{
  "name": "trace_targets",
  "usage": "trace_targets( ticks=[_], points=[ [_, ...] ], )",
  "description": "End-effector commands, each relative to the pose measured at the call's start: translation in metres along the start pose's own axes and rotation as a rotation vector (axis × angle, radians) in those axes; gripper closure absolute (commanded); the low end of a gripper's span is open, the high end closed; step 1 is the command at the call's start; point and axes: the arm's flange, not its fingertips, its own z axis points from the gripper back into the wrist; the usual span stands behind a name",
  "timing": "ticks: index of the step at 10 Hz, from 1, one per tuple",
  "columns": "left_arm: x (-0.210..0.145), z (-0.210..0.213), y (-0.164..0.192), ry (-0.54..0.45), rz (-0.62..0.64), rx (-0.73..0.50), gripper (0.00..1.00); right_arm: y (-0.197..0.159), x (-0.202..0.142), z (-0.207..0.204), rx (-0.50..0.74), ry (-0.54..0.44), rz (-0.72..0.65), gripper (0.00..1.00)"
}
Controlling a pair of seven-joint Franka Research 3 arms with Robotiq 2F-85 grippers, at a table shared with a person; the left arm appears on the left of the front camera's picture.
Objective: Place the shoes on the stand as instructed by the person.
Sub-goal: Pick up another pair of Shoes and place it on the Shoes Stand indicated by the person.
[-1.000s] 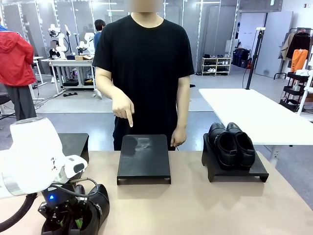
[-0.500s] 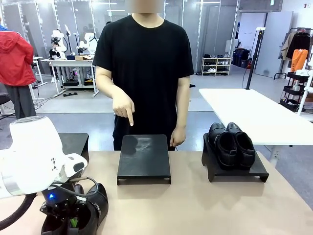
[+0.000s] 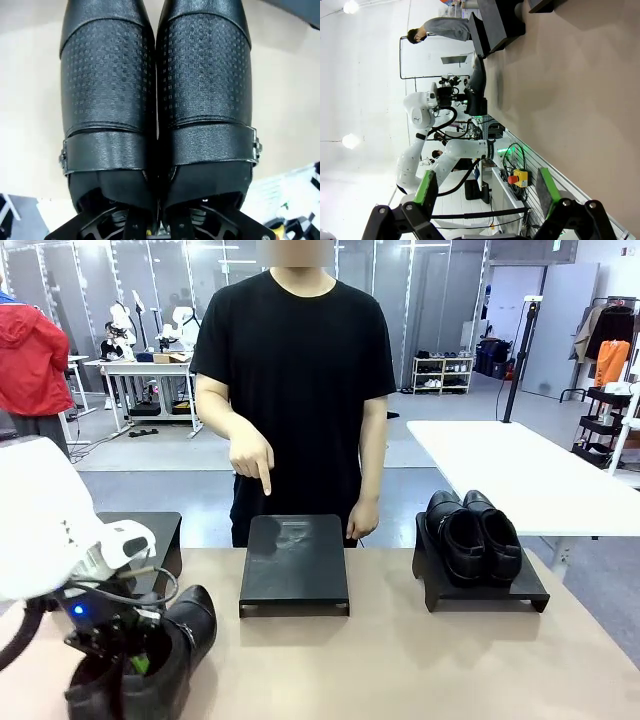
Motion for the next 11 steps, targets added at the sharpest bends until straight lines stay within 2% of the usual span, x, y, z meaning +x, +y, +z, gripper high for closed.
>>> trace_targets(
  ticks=[1,4,7,11],
  points=[
    [-0.001,0.039,-0.005,-0.044,-0.040,-0.009,1.00,0.001,-0.004,-0.002,-0.017,0.004,0.004,0.00],
    [0.001,0.054,-0.007,-0.074,-0.044,-0.004,1.00,0.001,-0.004,-0.002,-0.017,0.004,0.004,0.00],
    [-0.002,0.051,-0.001,-0.037,-0.060,-0.009,1.00,0.001,-0.004,-0.002,-0.017,0.004,0.004,0.00],
    [-0.002,0.051,-0.001,-0.037,-0.060,-0.009,1.00,0.001,-0.004,-0.002,-0.017,0.004,0.004,0.00]
  ],
)
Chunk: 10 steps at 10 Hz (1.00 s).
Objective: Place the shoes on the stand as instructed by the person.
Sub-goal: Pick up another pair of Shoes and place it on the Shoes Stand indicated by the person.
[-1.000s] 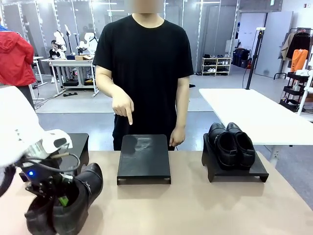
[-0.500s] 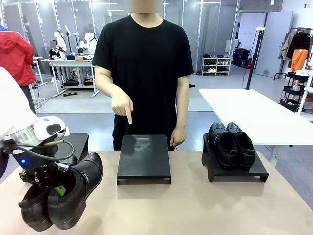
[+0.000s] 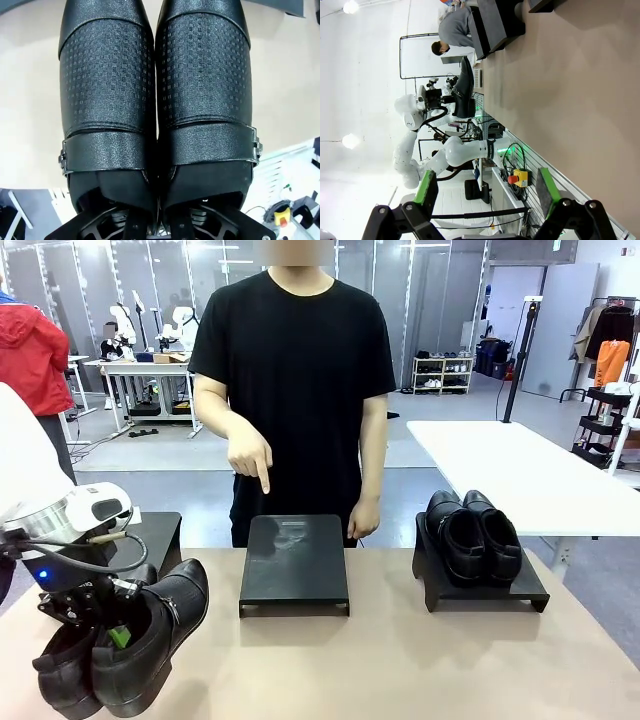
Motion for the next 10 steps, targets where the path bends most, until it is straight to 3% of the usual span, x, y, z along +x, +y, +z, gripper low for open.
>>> trace_targets(
  ticks=[1,2,4,7,10],
  points=[
    [0.003,0.004,-0.005,-0.032,0.017,0.010,1.00,0.001,-0.004,-0.002,-0.017,0.003,0.004,0.00],
    [0.000,0.000,0.000,0.000,0.000,0.000,0.90,0.001,-0.004,-0.002,-0.017,0.003,0.004,0.00],
    [0.019,0.012,-0.038,-0.052,-0.038,-0.002,0.90,0.001,-0.004,-0.002,-0.017,0.003,0.004,0.00],
    [0.060,0.043,-0.084,-0.065,0.000,0.093,0.90,0.001,-0.004,-0.002,-0.017,0.003,0.004,0.00],
    [0.102,0.041,-0.139,-0.069,0.011,0.115,0.90,0.001,-0.004,-0.002,-0.017,0.003,0.004,0.00]
  ],
)
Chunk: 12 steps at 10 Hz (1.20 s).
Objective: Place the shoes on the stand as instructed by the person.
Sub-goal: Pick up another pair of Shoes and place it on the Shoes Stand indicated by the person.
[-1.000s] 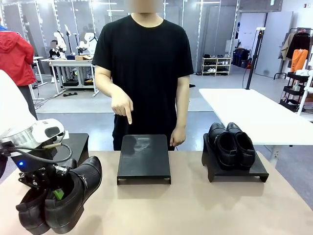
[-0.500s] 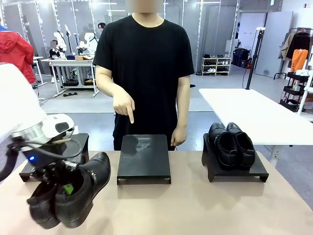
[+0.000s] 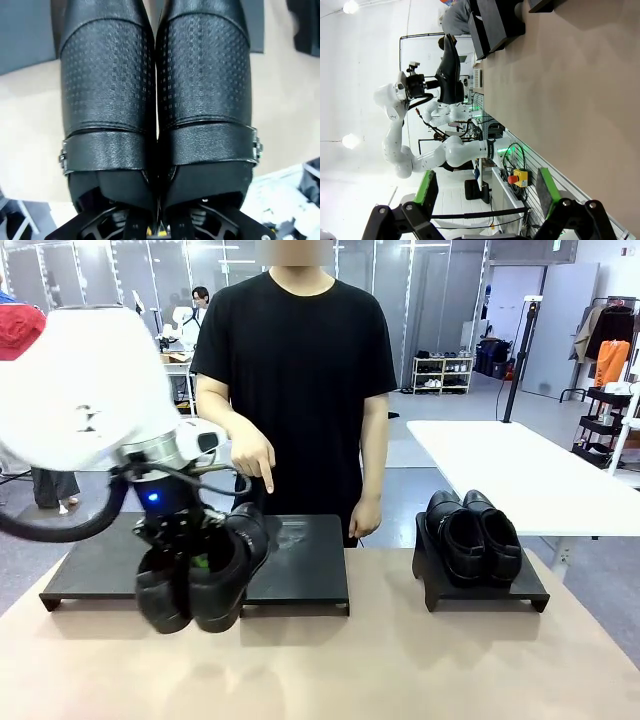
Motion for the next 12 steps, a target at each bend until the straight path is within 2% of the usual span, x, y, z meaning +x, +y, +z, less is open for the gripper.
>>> trace_targets(
  ticks=[1,3,5,8,12],
  points=[
    [0.032,0.000,-0.039,-0.036,0.052,0.084,0.90,0.001,-0.004,-0.002,-0.017,0.003,0.004,0.00],
    [0.057,-0.006,-0.071,-0.049,0.045,0.075,0.90,0.001,-0.004,-0.002,-0.017,0.003,0.004,0.00],
    [0.084,-0.025,-0.096,-0.085,0.036,0.143,0.90,0.001,-0.004,-0.002,-0.017,0.003,0.004,0.00],
    [0.117,-0.042,-0.108,-0.130,0.006,0.079,0.90,0.001,-0.004,-0.002,-0.017,0.003,0.004,0.00],
    [0.141,-0.066,-0.120,-0.189,0.010,0.109,0.90,0.001,-0.004,-0.002,-0.017,0.003,0.004,0.00]
  ],
)
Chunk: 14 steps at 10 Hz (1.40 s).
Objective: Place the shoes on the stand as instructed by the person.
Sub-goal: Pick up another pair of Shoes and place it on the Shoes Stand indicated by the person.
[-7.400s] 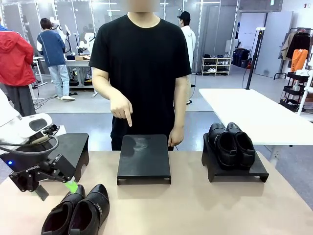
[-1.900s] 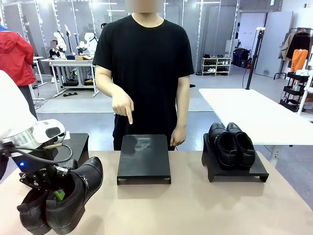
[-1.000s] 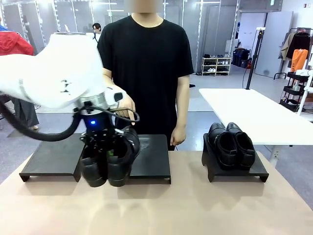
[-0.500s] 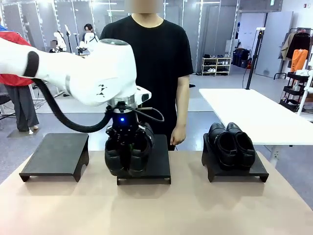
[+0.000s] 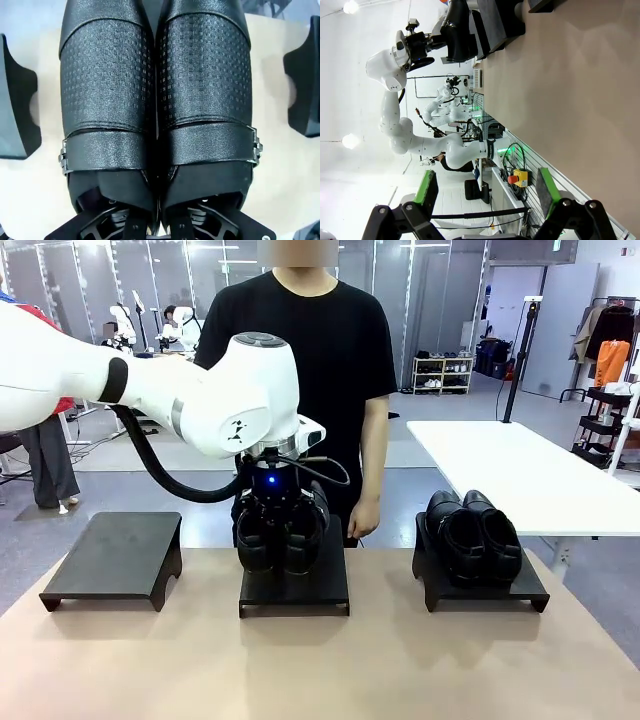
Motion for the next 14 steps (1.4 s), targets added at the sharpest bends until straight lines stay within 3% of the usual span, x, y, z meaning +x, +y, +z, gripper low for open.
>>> trace_targets(
  ticks=[1,5,13,14],
  points=[
    [0.013,-0.008,-0.015,-0.078,0.032,0.014,0.90,0.001,-0.004,-0.002,-0.017,0.004,0.004,0.00],
    [0.030,-0.038,-0.016,-0.109,0.073,0.046,0.90,0.001,-0.004,-0.002,-0.017,0.004,0.004,0.00],
    [0.033,-0.078,-0.019,-0.050,0.064,0.050,0.90,0.001,-0.004,-0.002,-0.017,0.004,0.004,0.00],
    [0.032,-0.080,-0.019,-0.045,0.061,0.052,0.61,0.001,-0.004,-0.002,-0.017,0.004,0.004,0.00]
  ],
)
